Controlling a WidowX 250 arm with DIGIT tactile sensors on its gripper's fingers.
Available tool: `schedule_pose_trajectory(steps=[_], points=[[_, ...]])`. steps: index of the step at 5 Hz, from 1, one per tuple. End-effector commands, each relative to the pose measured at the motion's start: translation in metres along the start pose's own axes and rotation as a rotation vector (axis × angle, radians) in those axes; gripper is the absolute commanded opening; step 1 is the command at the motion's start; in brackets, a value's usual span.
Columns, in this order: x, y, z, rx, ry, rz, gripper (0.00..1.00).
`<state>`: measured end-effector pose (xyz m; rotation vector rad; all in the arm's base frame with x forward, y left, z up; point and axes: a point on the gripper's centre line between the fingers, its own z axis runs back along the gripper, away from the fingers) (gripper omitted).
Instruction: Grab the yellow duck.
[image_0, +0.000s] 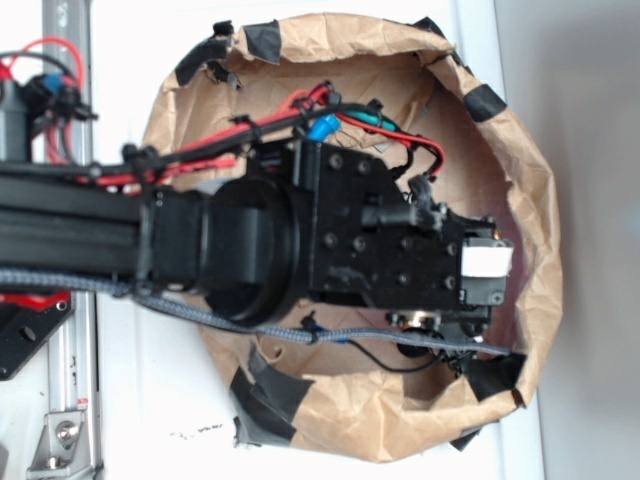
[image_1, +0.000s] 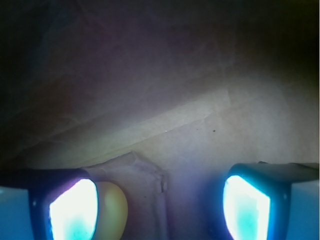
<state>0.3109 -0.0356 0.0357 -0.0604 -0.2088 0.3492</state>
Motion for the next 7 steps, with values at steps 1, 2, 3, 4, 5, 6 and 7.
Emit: schedule_pose_trajectory(steps=[1, 2, 3, 4, 5, 6, 7], points=[[-0.047, -0.008, -0.01, -0.039, 0.199, -0.121, 1.0], [-0.062, -0.016, -0.011, -0.053, 0.21, -0.182, 1.0], [-0.064, -0.018, -0.019, -0.038, 0.204, -0.203, 1.0], [-0.069, -0.024, -0.04, 0.006, 0.253, -0.262, 1.0], [-0.09, -0.031, -0.044, -0.009, 0.308, -0.344, 1.0], [-0.107, -0.034, -0.037, -0.027, 0.322, -0.39, 1.0], [-0.114, -0.035, -0.022, -0.057, 0.315, -0.409, 1.0]])
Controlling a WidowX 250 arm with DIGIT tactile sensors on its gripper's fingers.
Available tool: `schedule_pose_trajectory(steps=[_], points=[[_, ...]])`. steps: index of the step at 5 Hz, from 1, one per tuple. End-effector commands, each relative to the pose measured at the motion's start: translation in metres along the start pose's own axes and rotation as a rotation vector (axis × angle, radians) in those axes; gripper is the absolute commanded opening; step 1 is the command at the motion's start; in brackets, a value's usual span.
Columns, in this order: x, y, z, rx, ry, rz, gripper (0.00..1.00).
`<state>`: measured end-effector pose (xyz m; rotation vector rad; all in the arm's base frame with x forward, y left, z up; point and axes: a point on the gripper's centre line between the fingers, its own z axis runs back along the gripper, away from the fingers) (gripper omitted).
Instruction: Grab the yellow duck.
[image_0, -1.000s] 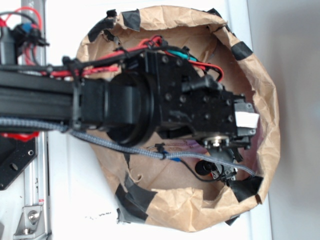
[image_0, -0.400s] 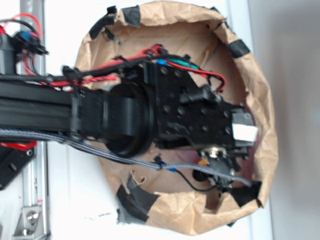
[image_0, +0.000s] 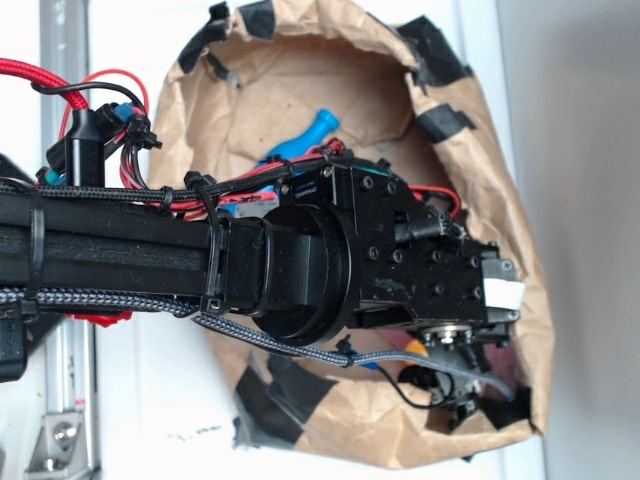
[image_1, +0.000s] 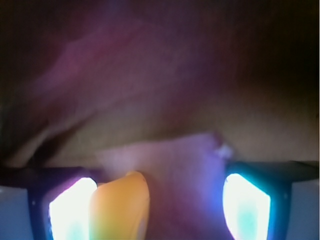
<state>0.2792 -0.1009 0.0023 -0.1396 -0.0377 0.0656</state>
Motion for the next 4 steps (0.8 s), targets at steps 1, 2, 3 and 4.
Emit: schedule_pose_trajectory(steps=[1, 2, 3, 4], points=[[-0.055, 0.002, 0.005, -0.008, 0.117, -0.125, 1.0], [-0.049, 0.01, 0.008, -0.011, 0.098, -0.074, 0.58], [-0.038, 0.016, 0.012, -0.017, 0.069, -0.065, 1.0], [-0.027, 0.018, 0.01, -0.026, 0.046, -0.074, 1.0]])
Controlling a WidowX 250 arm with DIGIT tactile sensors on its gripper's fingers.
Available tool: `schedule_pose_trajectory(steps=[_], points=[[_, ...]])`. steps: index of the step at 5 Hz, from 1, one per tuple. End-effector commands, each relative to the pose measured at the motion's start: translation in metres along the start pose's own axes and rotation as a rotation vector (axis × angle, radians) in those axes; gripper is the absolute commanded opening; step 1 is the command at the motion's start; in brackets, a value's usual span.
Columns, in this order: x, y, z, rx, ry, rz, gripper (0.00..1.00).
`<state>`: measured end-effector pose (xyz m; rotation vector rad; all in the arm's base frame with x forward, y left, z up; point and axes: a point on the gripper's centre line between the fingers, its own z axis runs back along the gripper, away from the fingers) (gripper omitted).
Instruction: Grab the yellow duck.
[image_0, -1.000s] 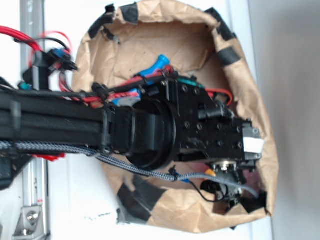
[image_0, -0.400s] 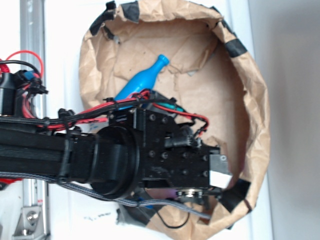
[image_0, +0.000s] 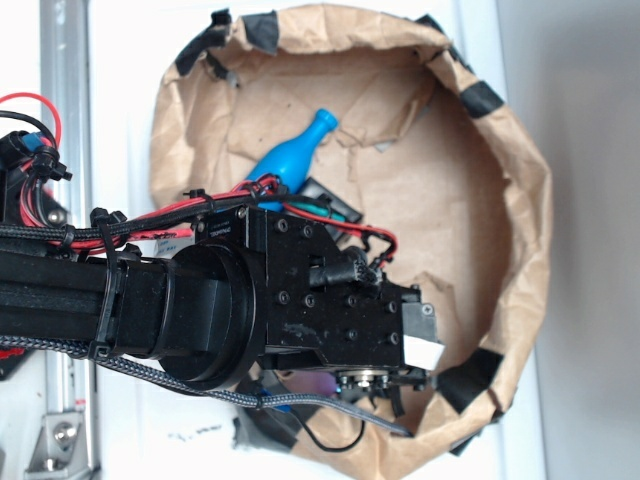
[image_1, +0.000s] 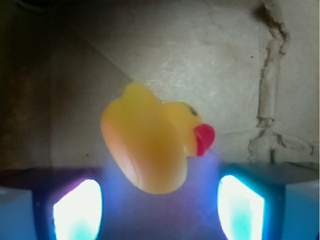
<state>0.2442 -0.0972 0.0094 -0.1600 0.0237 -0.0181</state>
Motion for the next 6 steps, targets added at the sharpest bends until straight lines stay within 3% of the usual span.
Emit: schedule_pose_trajectory(steps=[1, 4, 5, 6], points=[[0.019, 0.01, 0.001, 0.01, -0.047, -0.006, 1.0], [0.037, 0.02, 0.014, 0.071, -0.16, 0.053, 1.0], [0.041, 0.021, 0.014, 0.05, -0.169, 0.067, 0.0], [0.042, 0.023, 0.015, 0.039, -0.14, 0.068, 0.0]])
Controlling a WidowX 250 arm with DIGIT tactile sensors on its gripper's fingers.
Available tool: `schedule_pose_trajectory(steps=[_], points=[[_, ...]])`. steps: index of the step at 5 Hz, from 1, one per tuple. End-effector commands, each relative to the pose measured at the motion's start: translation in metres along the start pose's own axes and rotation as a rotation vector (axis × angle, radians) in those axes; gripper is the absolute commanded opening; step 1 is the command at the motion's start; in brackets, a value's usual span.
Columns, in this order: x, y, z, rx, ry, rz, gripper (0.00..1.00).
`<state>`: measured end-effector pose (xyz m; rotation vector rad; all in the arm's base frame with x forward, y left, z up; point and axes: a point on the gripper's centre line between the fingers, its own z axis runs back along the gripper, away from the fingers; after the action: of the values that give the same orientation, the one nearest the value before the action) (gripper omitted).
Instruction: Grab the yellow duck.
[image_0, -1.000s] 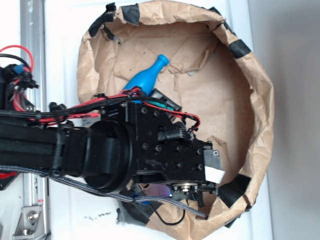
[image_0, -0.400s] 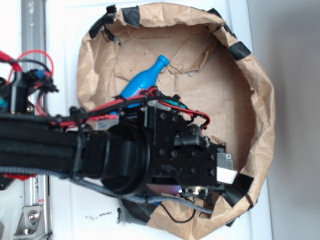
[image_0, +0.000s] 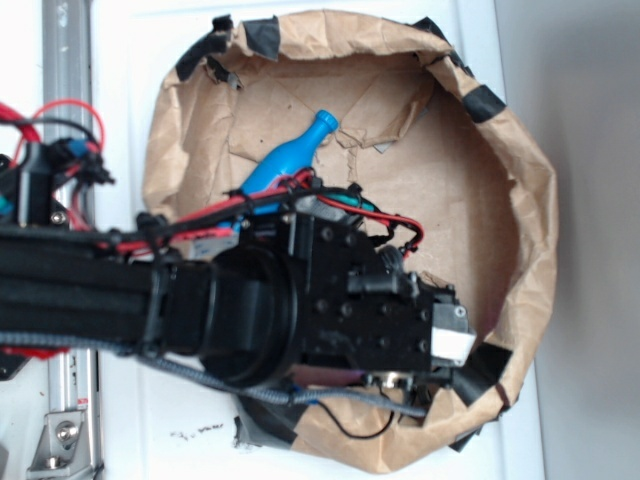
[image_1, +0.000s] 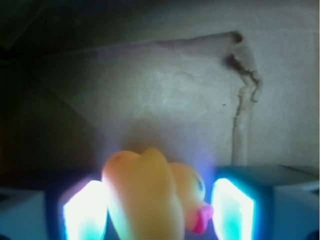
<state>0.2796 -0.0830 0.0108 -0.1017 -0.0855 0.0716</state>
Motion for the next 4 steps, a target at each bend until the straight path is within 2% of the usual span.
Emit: schedule_pose_trajectory(steps=[1, 2, 3, 4], points=[[0.009, 0.02, 0.02, -0.021, -0.023, 0.033, 0.0], [0.011, 0.05, 0.06, -0.002, -0.085, 0.118, 0.0], [0.01, 0.076, 0.106, 0.039, -0.105, 0.158, 0.0], [0.008, 0.084, 0.135, 0.009, -0.119, 0.153, 0.0]])
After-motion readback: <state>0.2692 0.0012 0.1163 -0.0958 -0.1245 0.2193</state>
